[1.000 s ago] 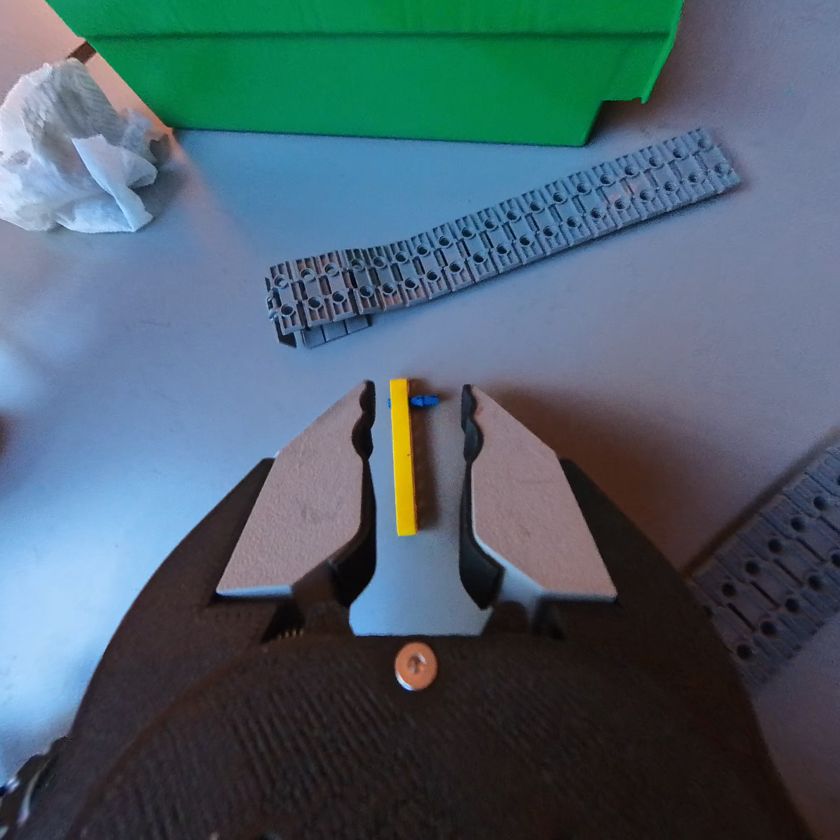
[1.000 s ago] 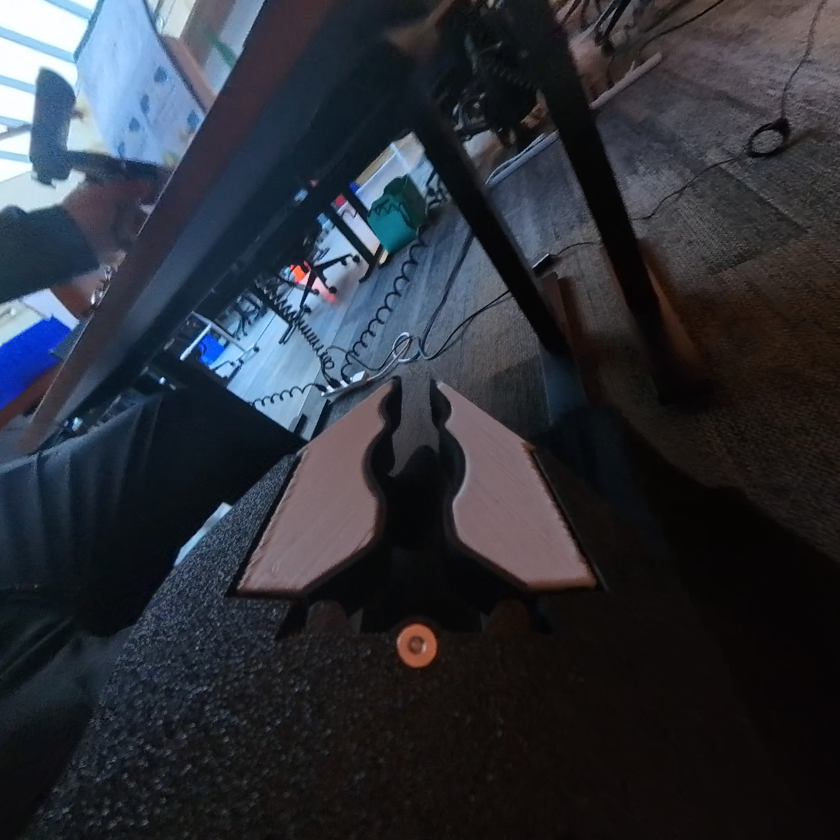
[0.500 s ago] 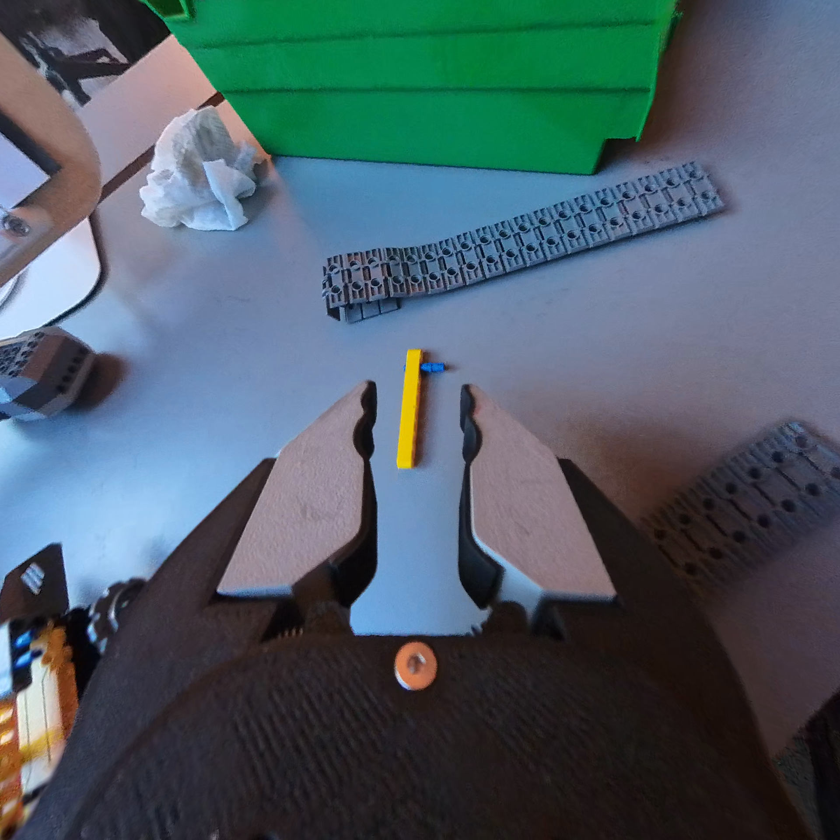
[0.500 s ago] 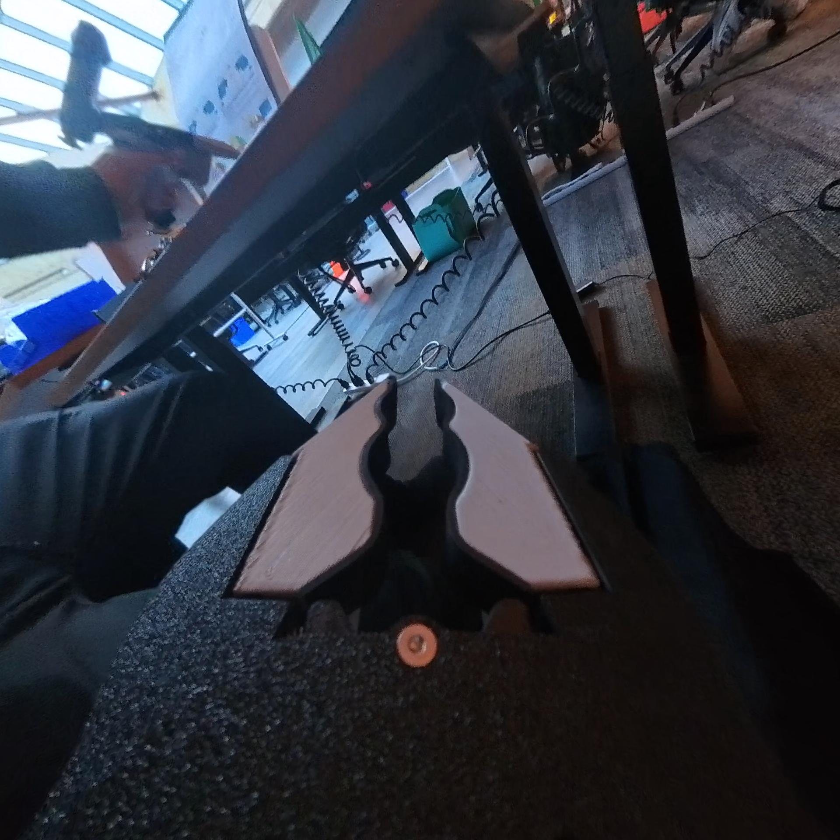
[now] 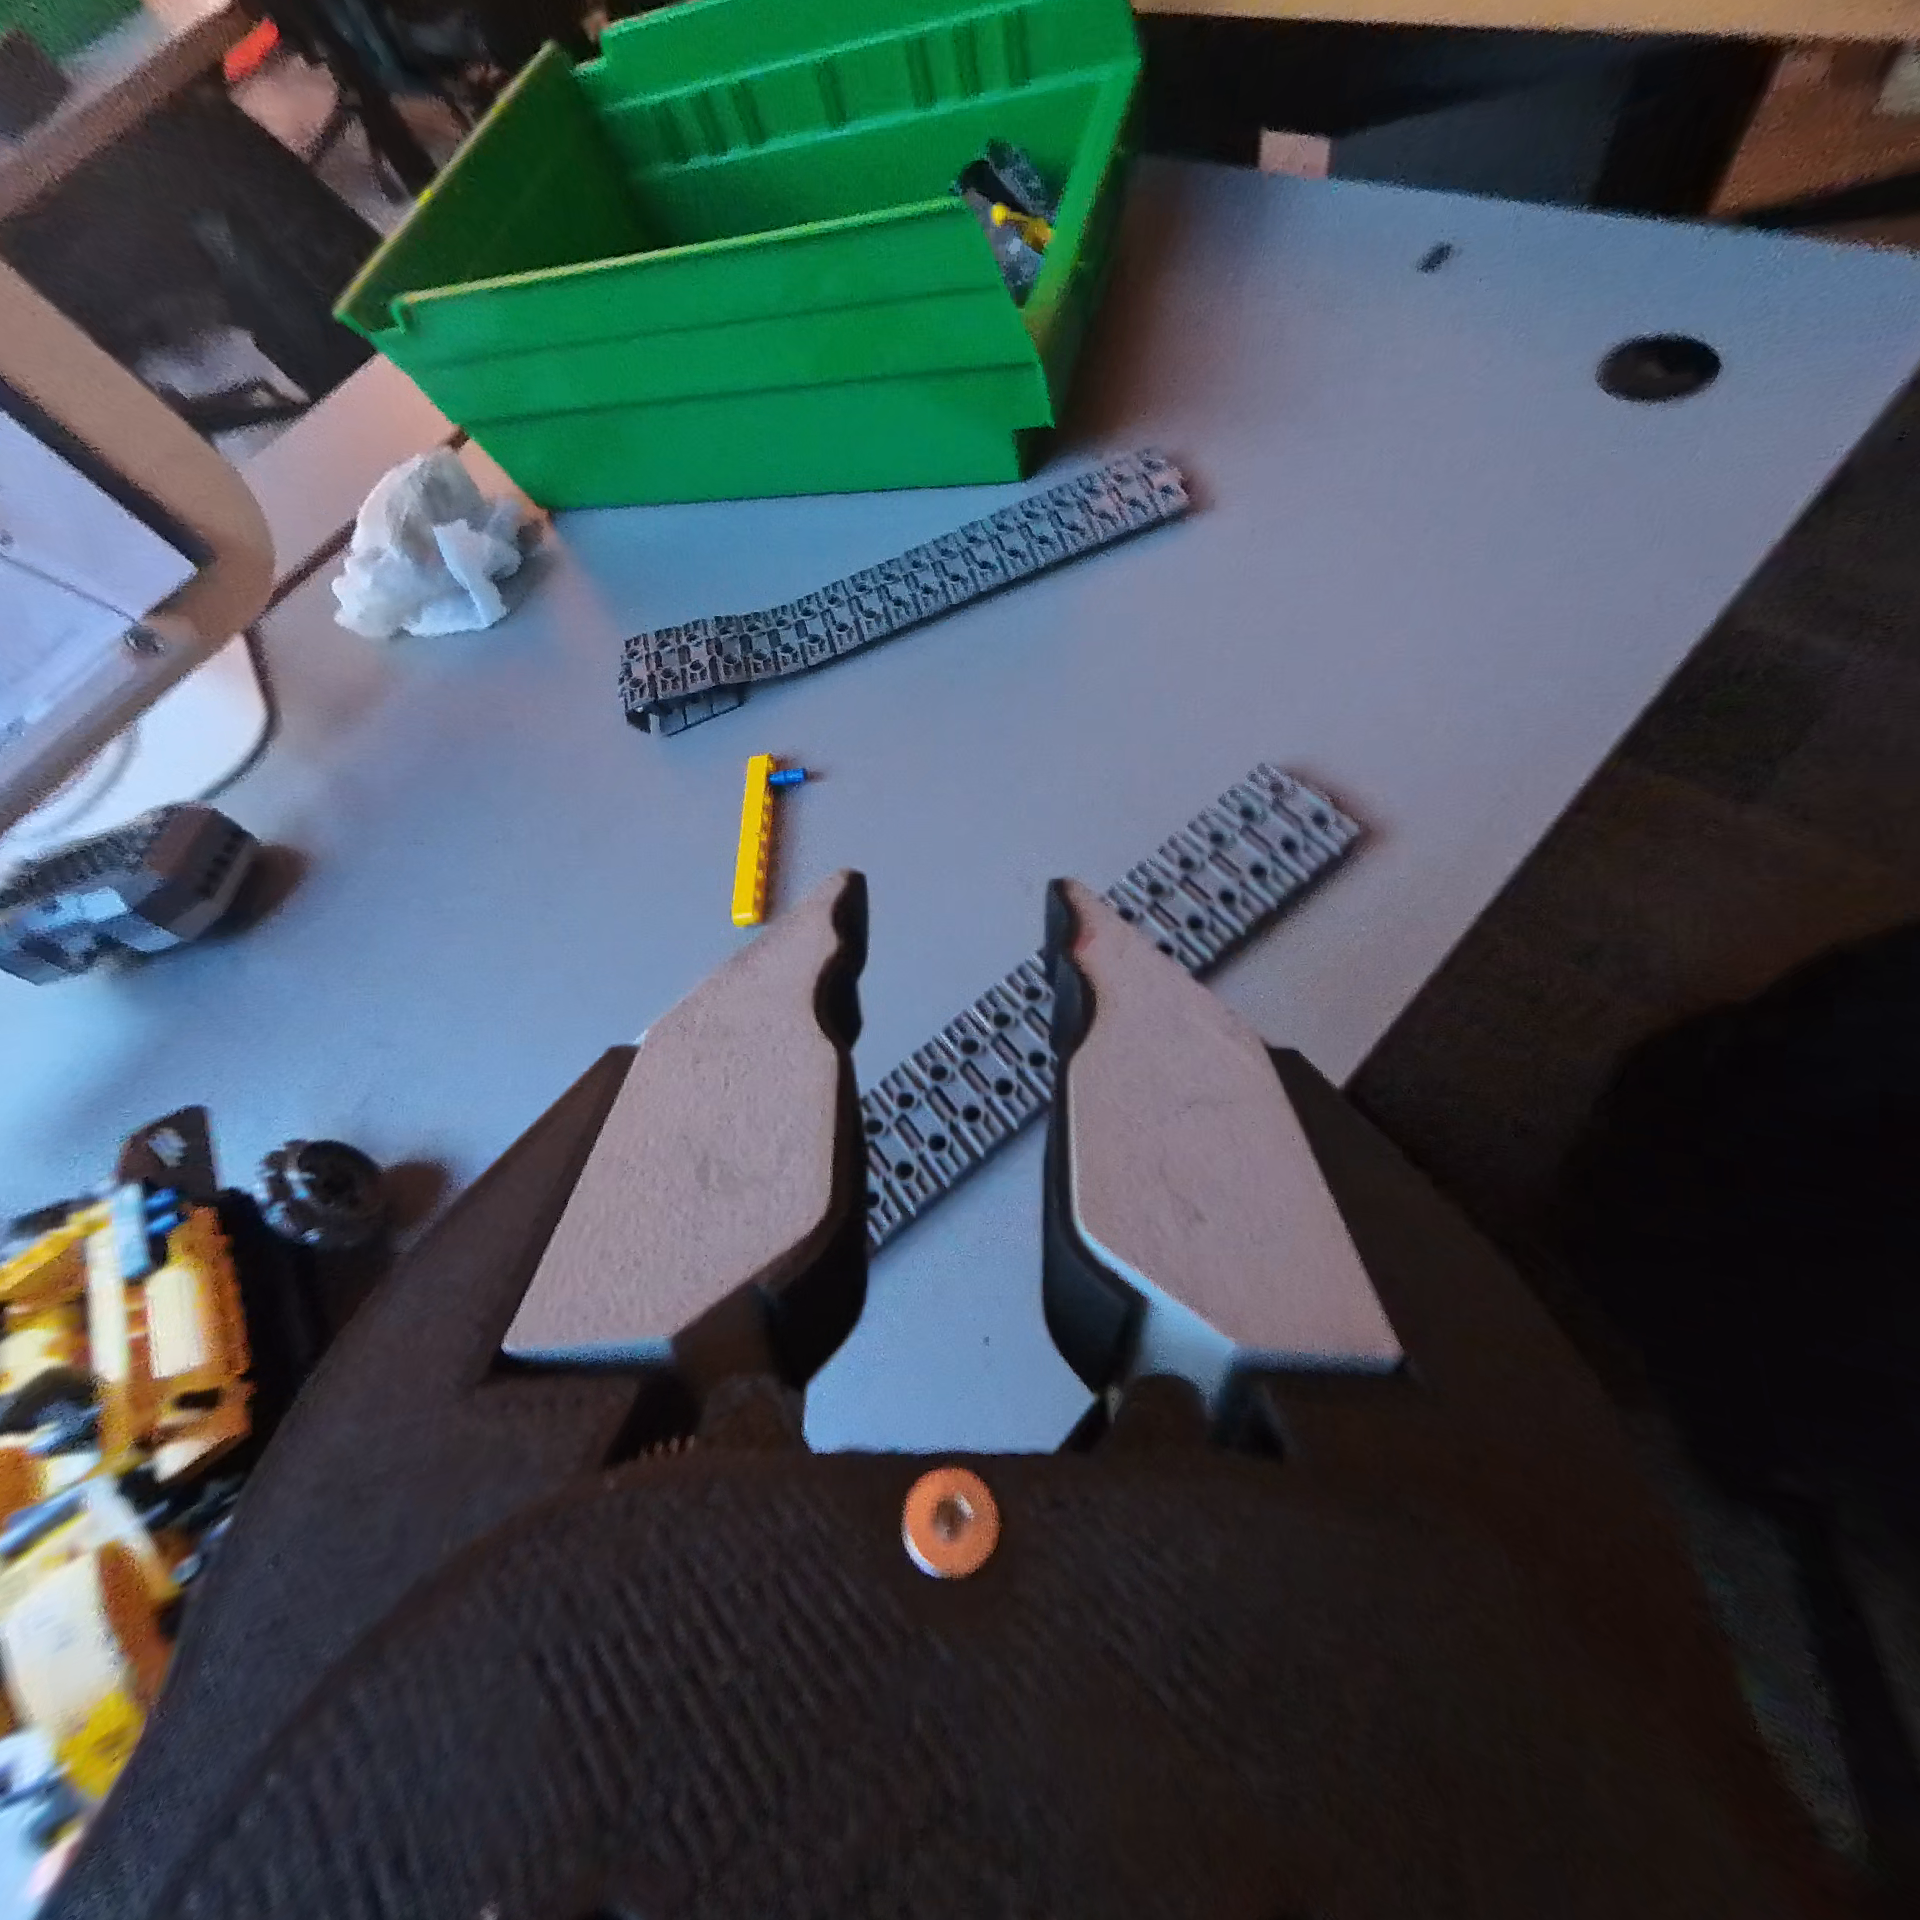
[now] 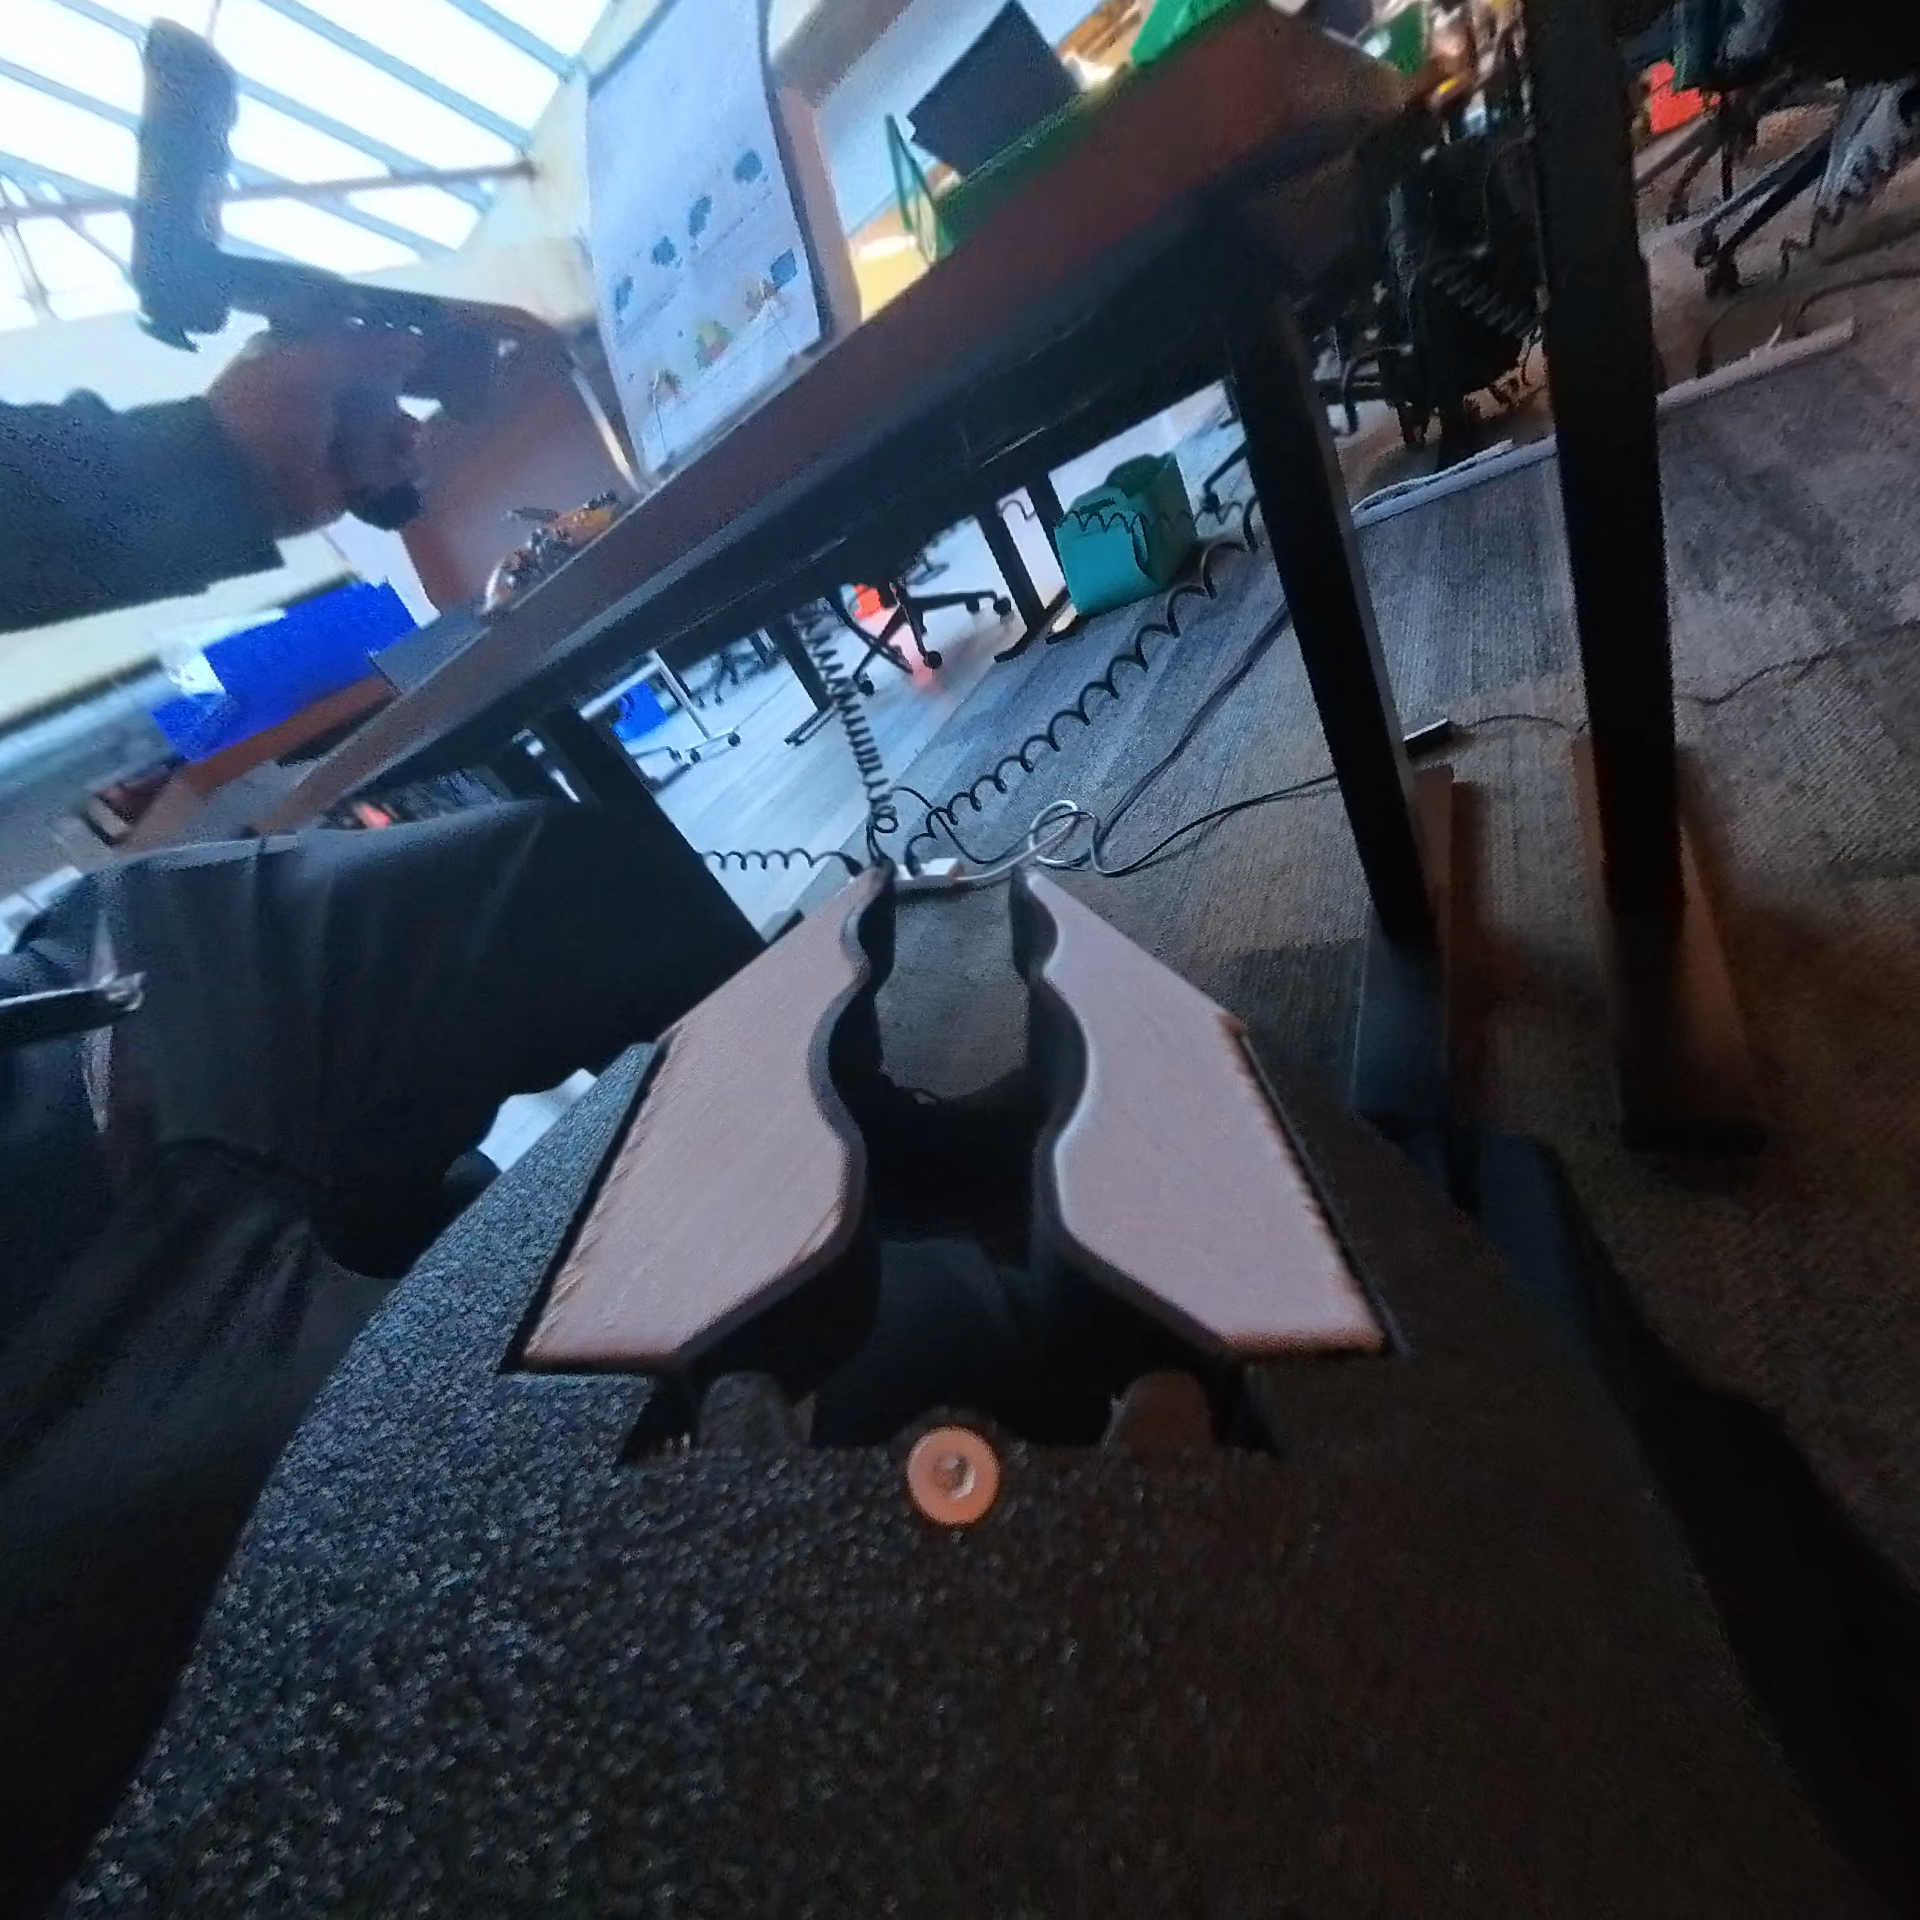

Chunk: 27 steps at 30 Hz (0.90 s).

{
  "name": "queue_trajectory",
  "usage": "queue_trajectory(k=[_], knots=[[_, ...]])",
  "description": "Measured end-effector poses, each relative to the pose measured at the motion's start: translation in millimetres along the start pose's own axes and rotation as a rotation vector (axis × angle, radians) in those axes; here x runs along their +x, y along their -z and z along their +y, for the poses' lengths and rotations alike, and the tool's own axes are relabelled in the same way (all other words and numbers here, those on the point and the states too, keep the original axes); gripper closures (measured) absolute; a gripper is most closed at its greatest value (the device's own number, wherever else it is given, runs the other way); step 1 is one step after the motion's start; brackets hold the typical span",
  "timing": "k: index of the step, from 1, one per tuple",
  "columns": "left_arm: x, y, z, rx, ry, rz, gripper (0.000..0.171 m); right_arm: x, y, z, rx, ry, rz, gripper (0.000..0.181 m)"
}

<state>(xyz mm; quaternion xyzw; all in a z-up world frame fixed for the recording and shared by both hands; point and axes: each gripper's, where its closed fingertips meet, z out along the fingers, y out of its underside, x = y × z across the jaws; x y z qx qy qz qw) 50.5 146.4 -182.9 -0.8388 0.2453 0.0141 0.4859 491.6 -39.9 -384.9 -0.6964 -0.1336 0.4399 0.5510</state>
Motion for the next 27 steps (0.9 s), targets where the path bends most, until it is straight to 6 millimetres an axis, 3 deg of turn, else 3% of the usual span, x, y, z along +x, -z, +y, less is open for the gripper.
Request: queue_trajectory(k=[3, 6, 8, 10, 12, 15, 17, 21, 24, 27], knots=[[13.9, 7.5, 6.5, -0.053, -0.158, -0.130, 0.164, -36.6, -17.4, -41.9, -0.014, 0.103, -0.052, 0.172], [40.1, 6.4, 18.1, -0.154, -0.336, -0.210, 0.171, -98.8, -57.6, -72.7, -0.095, 0.267, -0.123, 0.181], [58.1, 12.0, 17.5, -0.090, -0.403, -0.231, 0.171, -148.1, -91.1, -83.5, -0.150, 0.363, -0.183, 0.181], [83.0, 21.5, 27.9, -0.016, -0.315, -0.134, 0.171, -196.6, -124.4, -84.9, -0.208, 0.401, -0.253, 0.181], [98.1, 34.3, 44.1, 0.039, -0.181, -0.040, 0.171, -233.0, -156.5, -76.5, -0.279, 0.421, -0.288, 0.181], [91.1, 58.1, 64.6, 0.099, -0.068, 0.006, 0.171, -268.3, -200.3, -62.0, -0.377, 0.429, -0.292, 0.169], [75.3, 73.2, 70.3, 0.128, -0.005, 0.026, 0.171, -282.2, -228.4, -59.7, -0.396, 0.453, -0.272, 0.169], [24.7, 90.1, 72.2, 0.163, 0.048, -0.006, 0.164, -285.7, -291.4, -62.2, -0.449, 0.505, -0.235, 0.166], [-6.8, 87.4, 81.6, 0.196, 0.123, 0.048, 0.152, -272.2, -347.5, -72.0, -0.463, 0.536, -0.235, 0.162], [-37.9, 73.0, 98.4, 0.197, 0.104, 0.079, 0.153, -249.4, -421.9, -82.6, -0.506, 0.609, -0.266, 0.161]])
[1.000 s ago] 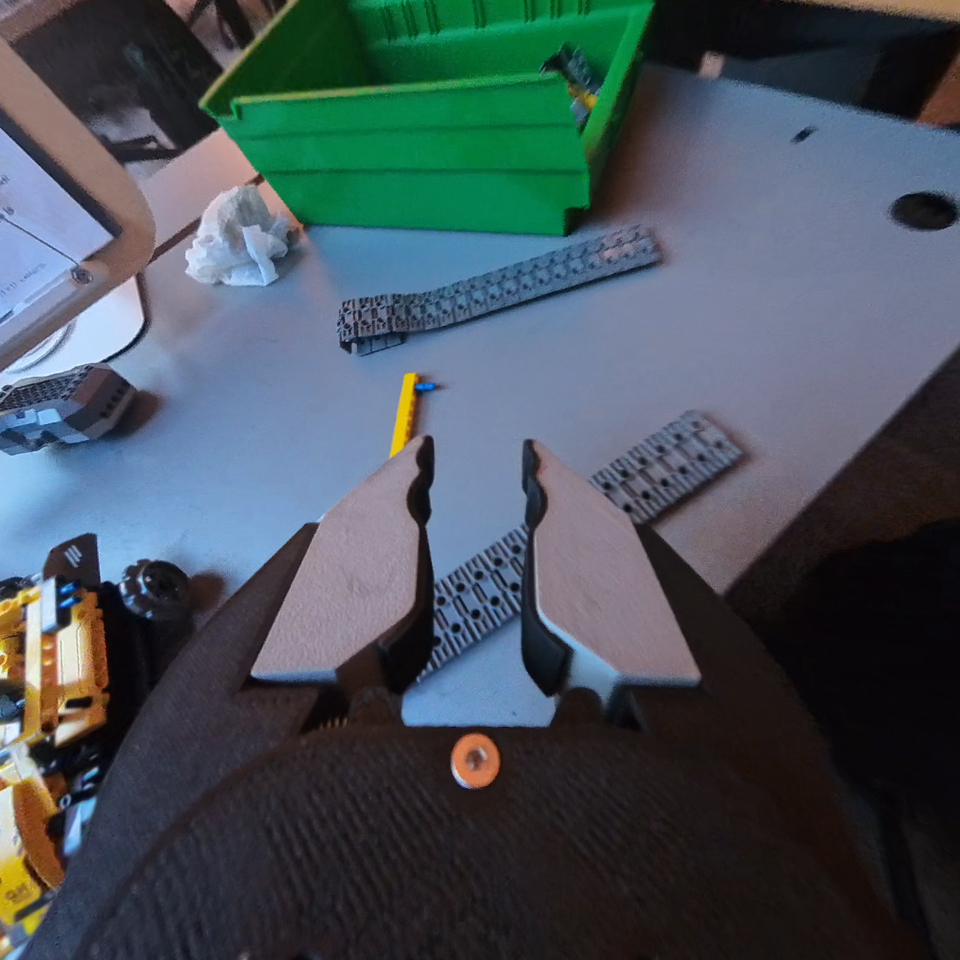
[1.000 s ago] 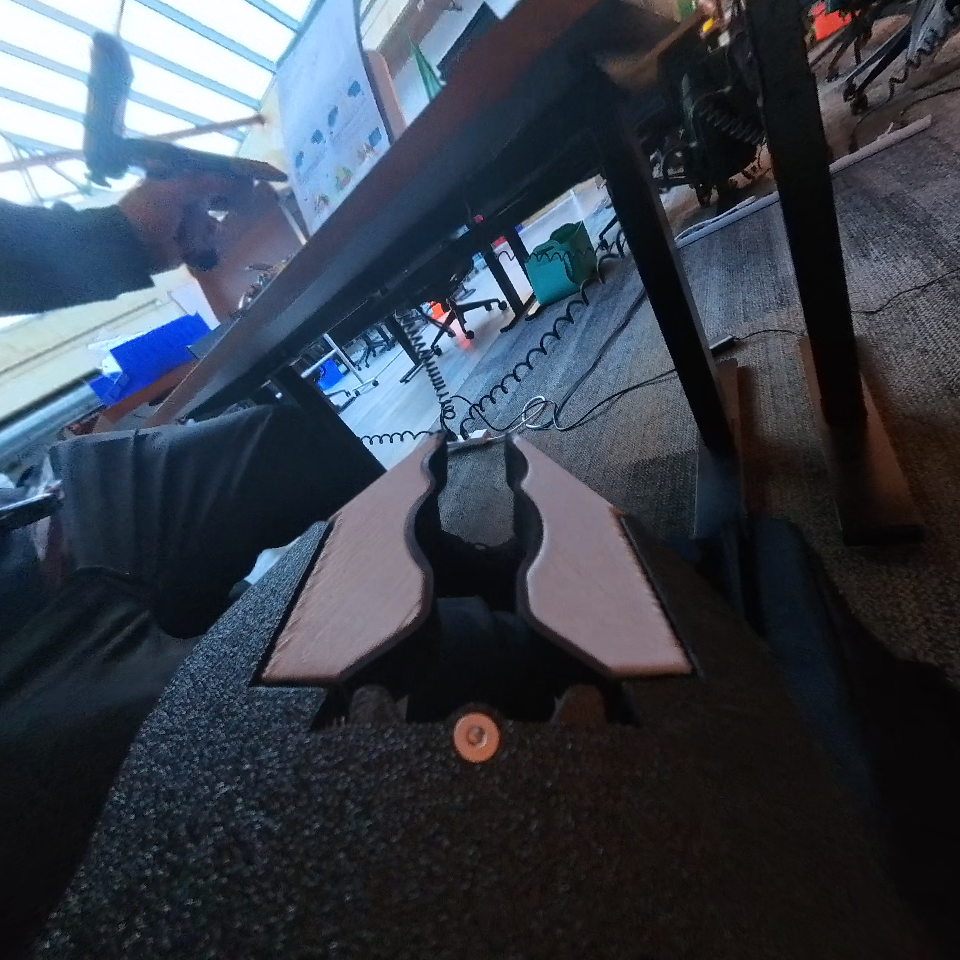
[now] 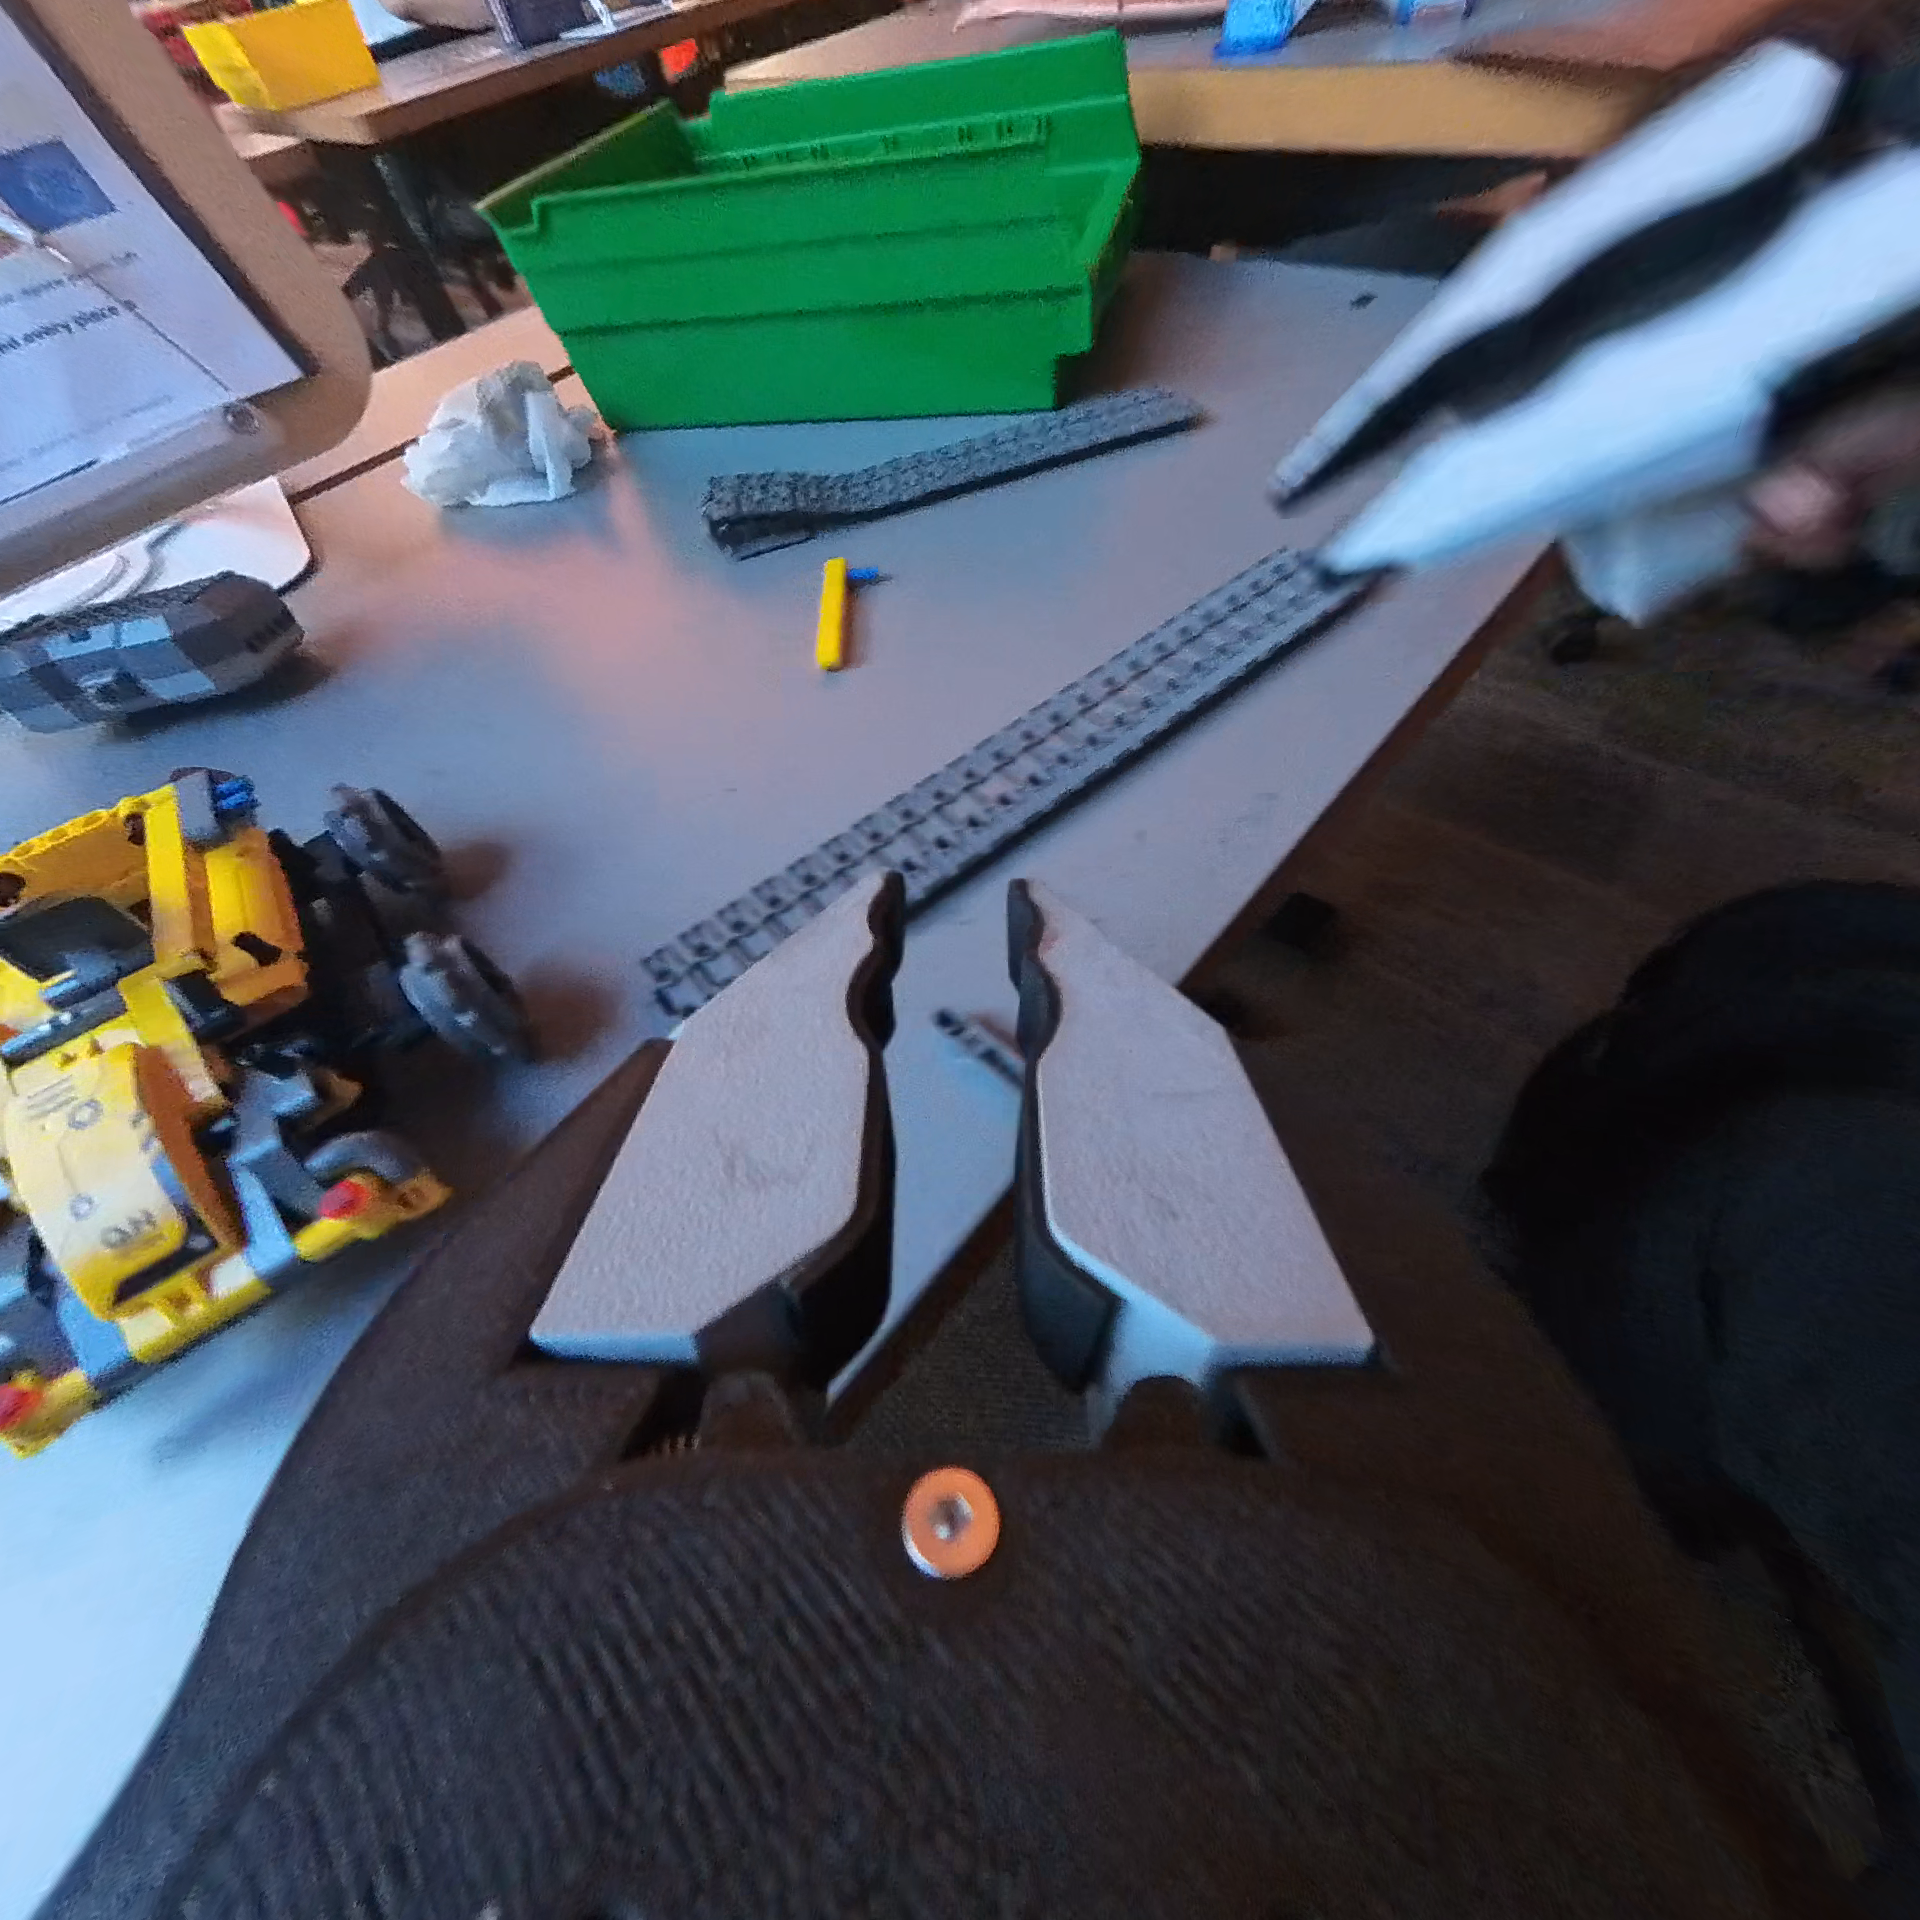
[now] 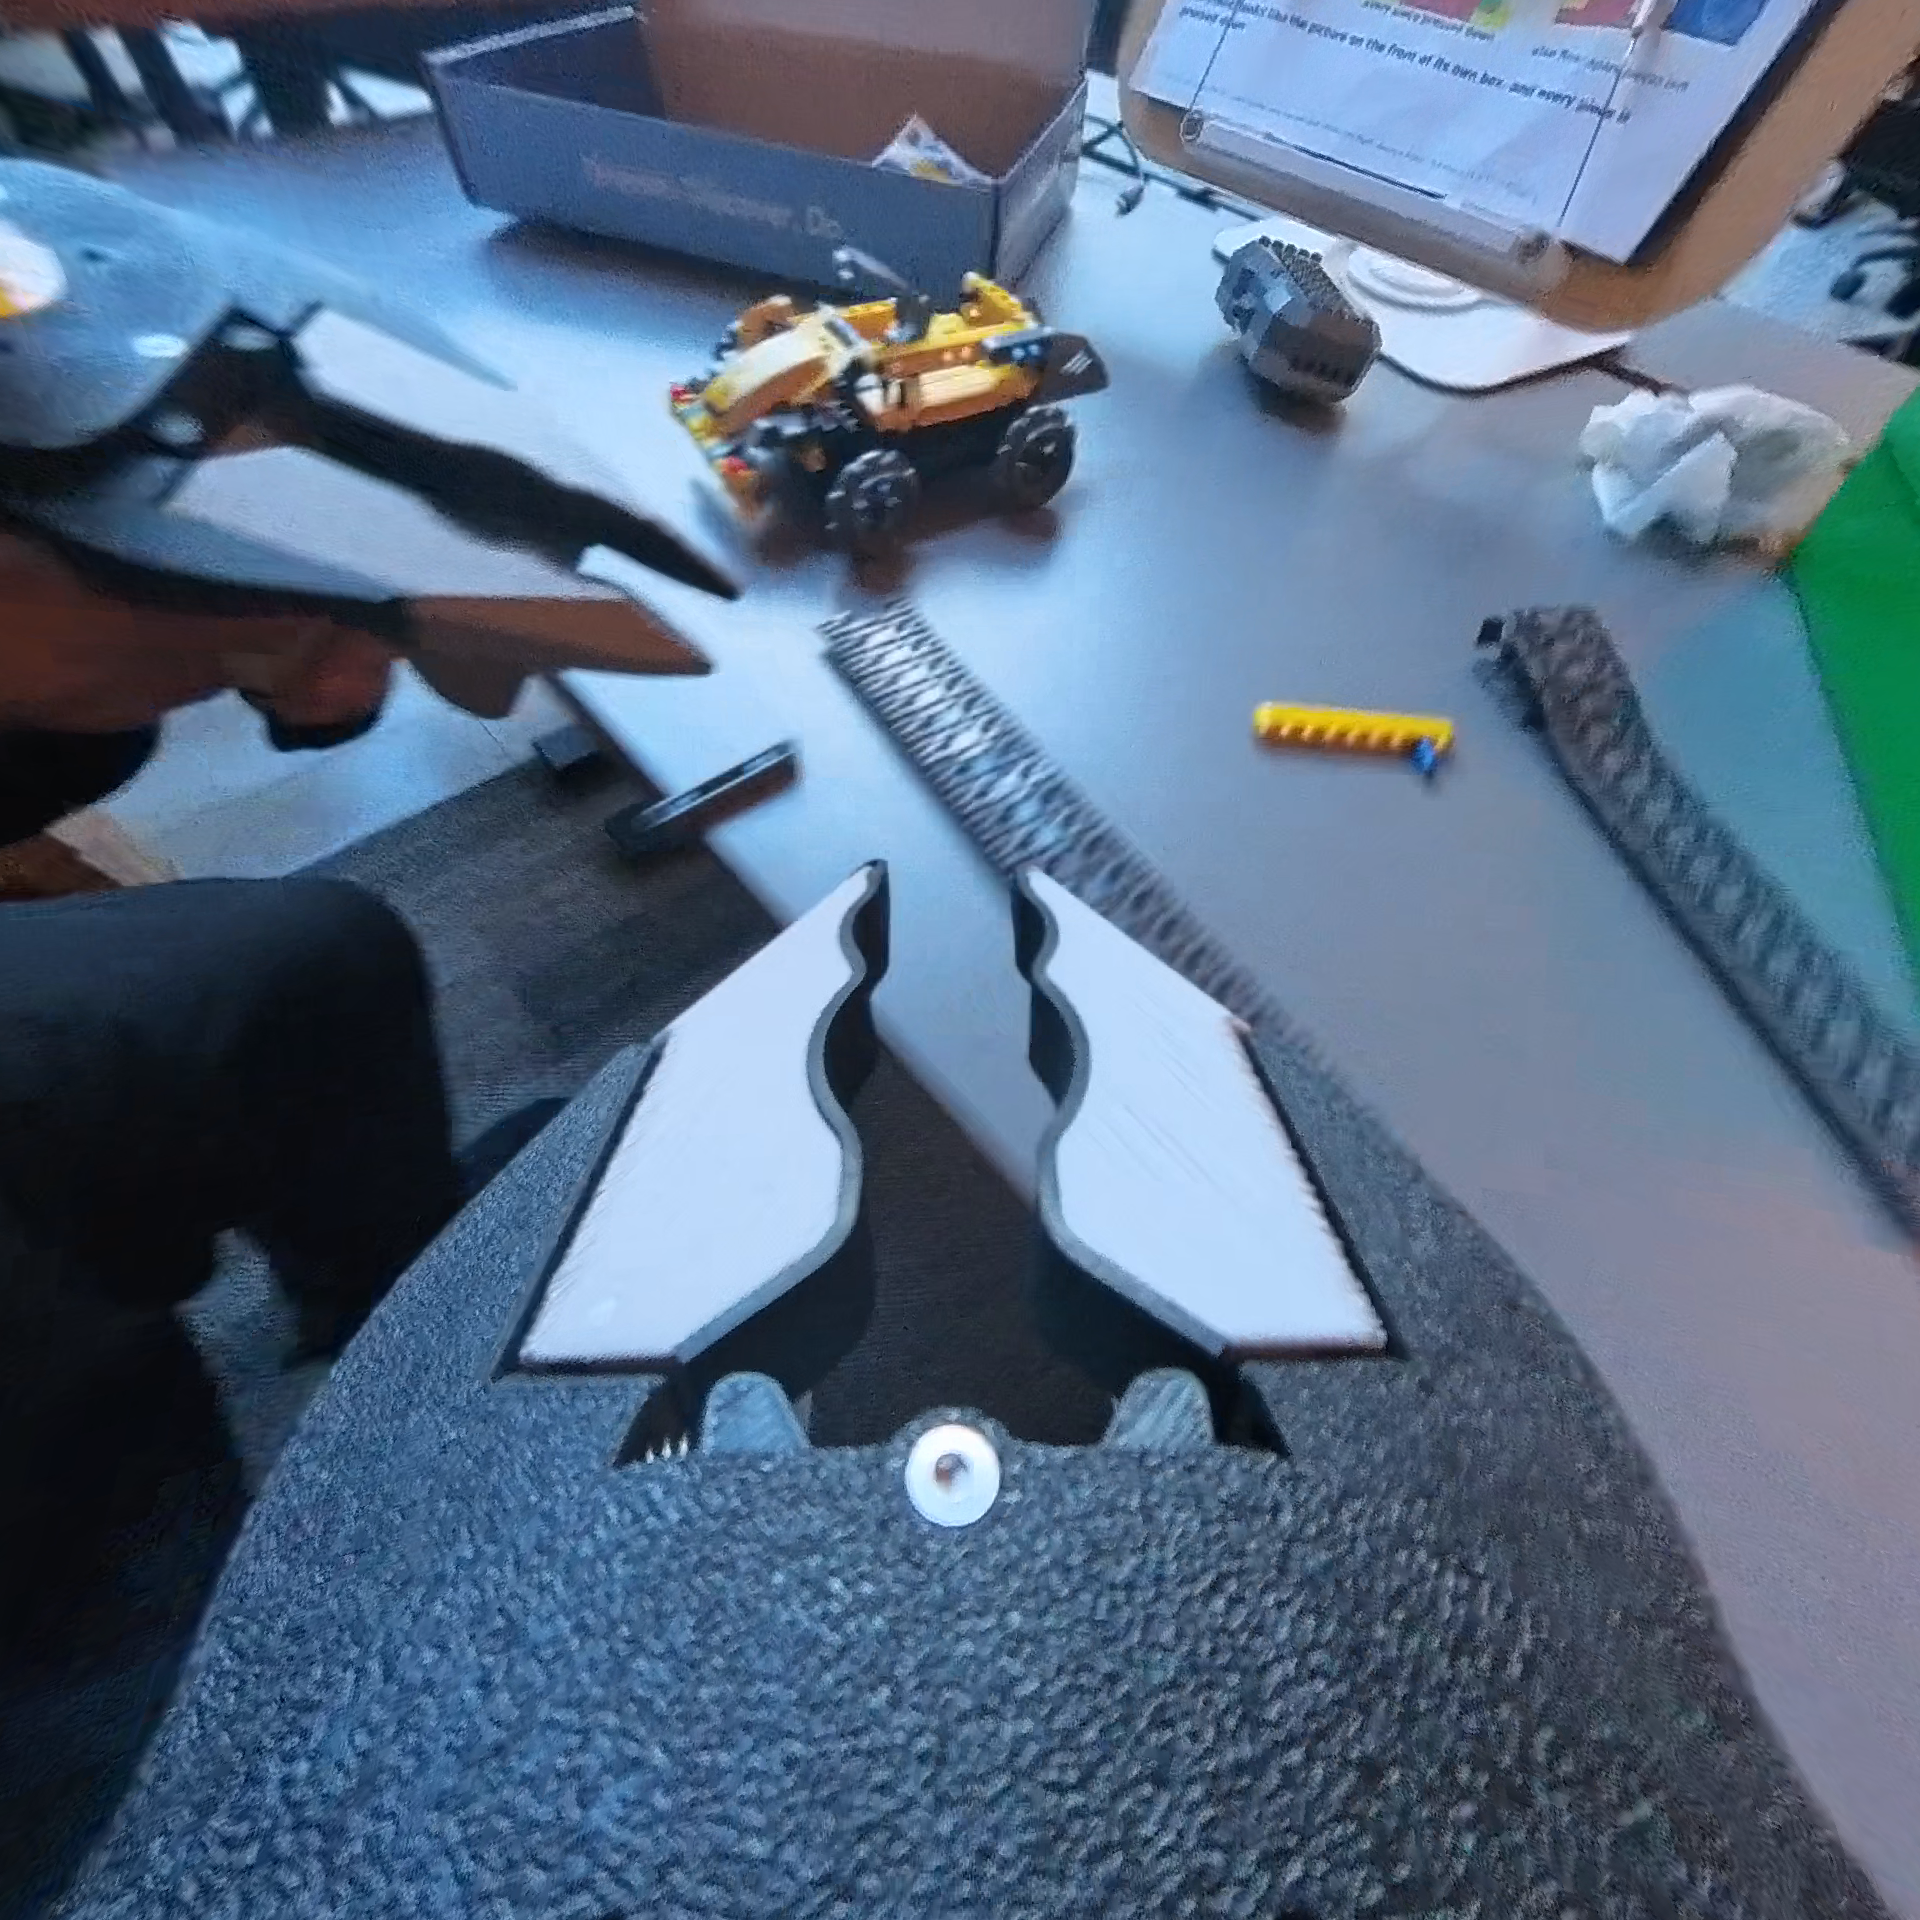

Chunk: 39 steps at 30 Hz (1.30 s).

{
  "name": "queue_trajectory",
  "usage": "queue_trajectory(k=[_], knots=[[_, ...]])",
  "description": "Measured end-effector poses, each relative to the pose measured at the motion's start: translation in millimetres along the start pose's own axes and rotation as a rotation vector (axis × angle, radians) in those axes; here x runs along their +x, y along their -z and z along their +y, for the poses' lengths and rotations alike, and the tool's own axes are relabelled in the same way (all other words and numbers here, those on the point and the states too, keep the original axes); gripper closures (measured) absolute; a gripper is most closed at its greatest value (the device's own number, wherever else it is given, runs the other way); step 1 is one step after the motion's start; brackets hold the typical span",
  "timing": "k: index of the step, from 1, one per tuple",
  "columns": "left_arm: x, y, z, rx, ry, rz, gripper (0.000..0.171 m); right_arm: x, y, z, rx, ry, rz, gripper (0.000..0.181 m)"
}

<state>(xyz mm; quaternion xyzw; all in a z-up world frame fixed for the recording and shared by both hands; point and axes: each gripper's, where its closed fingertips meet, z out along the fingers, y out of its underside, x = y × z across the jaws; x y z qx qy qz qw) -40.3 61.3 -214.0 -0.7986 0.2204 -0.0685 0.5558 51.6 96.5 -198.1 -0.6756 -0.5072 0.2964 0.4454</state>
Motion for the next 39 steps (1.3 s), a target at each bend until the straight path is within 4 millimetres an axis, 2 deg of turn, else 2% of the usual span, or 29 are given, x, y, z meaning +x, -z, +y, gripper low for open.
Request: queue_trajectory(k=[2, 4, 6, 7, 8, 10, 12, 15, 17, 19, 21, 24, 27, 30, 34, 39], knots=[[-20.1, -7.6, 4.6, -0.024, -0.014, 0.038, 0.151, 38.8, -42.3, -30.3, -0.016, 0.049, -0.016, 0.159], [-39.9, -9.8, 3.4, -0.027, -0.021, 0.043, 0.148, 65.3, -78.9, -74.7, 0.035, 0.043, -0.025, 0.152], [-53.5, -4.0, 7.6, -0.054, -0.006, 0.034, 0.147, 70.7, -102.6, -112.4, 0.116, -0.003, -0.040, 0.152], [-53.5, 1.5, 8.0, -0.051, 0.022, 0.058, 0.147, 68.0, -110.1, -124.4, 0.158, -0.033, -0.044, 0.152], [-51.9, 7.6, 7.7, -0.046, 0.054, 0.079, 0.147, 63.0, -115.6, -130.8, 0.183, -0.068, -0.045, 0.153], [-48.2, 19.3, 10.6, -0.090, 0.090, 0.102, 0.146, 51.7, -118.7, -129.8, 0.179, -0.141, -0.019, 0.153], [-40.9, 32.1, 9.9, -0.161, 0.125, 0.157, 0.145, 34.9, -109.6, -122.5, 0.149, -0.228, 0.004, 0.153], [-36.6, 58.7, -2.6, -0.260, 0.131, 0.239, 0.146, 6.8, -79.6, -109.7, 0.051, -0.341, 0.038, 0.153], [-37.6, 79.4, -19.3, -0.327, 0.119, 0.288, 0.147, -14.0, -54.9, -104.8, -0.042, -0.425, 0.027, 0.153], [-44.6, 96.9, -42.4, -0.383, 0.094, 0.299, 0.149, -31.3, -30.3, -110.0, -0.099, -0.482, -0.002, 0.153], [-55.4, 106.7, -67.8, -0.420, 0.101, 0.286, 0.149, -34.3, -9.3, -113.2, -0.156, -0.488, 0.003, 0.153], [-75.5, 104.5, -106.1, -0.438, 0.148, 0.220, 0.150, -21.1, 12.7, -127.5, -0.170, -0.498, -0.014, 0.153], [-89.9, 86.6, -138.9, -0.433, 0.192, 0.131, 0.150, 3.9, 27.0, -142.3, -0.151, -0.451, -0.054, 0.152], [-94.9, 67.2, -159.0, -0.439, 0.242, 0.040, 0.151, 32.8, 41.7, -144.3, -0.145, -0.378, -0.079, 0.152], [-81.1, 48.9, -172.8, -0.477, 0.303, -0.013, 0.153, 61.1, 64.2, -134.9, -0.144, -0.353, -0.127, 0.153], [-57.8, 27.4, -179.6, -0.528, 0.251, -0.016, 0.154, 92.6, 89.0, -114.1, -0.152, -0.317, -0.096, 0.153]])
